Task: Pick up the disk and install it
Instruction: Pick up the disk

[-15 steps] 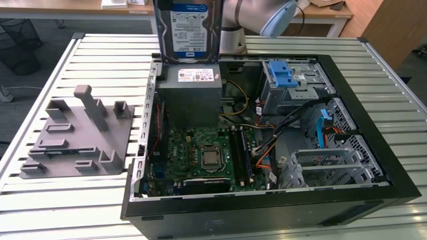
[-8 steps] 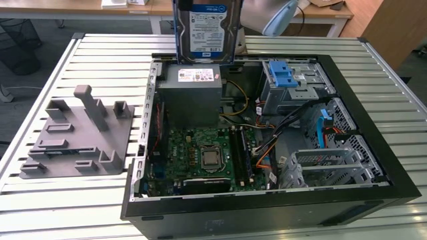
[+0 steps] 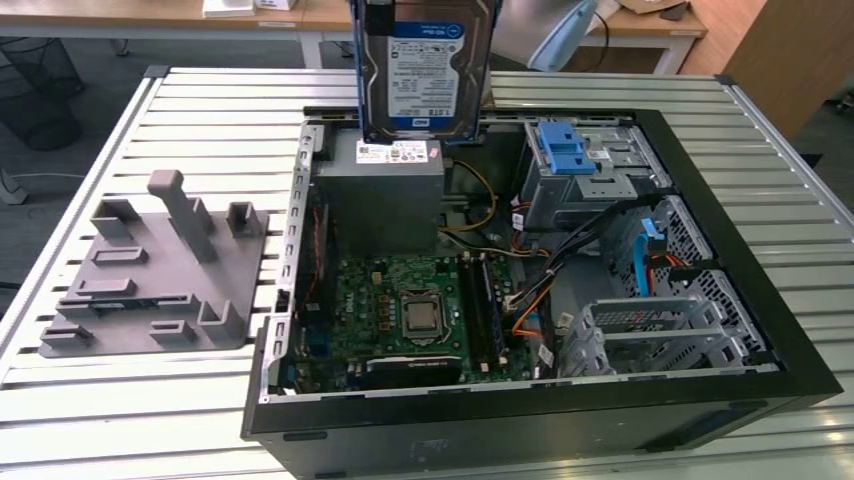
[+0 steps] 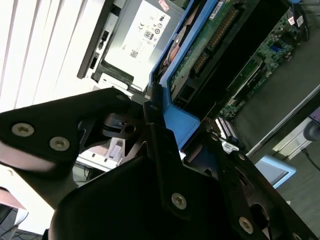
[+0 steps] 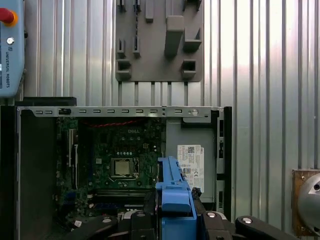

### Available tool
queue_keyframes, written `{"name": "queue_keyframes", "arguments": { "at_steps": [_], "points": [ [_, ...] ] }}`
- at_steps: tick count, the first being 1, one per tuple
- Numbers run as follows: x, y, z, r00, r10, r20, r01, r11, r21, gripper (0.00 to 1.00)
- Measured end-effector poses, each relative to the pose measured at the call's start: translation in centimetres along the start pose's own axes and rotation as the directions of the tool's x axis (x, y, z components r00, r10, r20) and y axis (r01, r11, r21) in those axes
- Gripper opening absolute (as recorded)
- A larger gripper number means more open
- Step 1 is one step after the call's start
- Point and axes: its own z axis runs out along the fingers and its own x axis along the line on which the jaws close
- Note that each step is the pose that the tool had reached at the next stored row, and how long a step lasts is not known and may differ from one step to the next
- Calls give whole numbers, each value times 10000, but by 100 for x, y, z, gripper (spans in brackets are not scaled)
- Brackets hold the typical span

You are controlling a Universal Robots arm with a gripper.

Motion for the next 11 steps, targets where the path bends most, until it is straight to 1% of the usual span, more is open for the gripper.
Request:
{"name": "queue_keyframes", "arguments": {
  "at_steps": [4,7,9,11],
  "points": [
    [106,-1,10,10000,66,1,-66,10000,1,37],
    [165,-12,19,10000,82,2,-82,10000,1,37],
    [193,-40,26,10000,82,3,-82,10000,2,37],
    [203,-103,29,10000,83,1,-83,10000,1,37]
  ]
}}
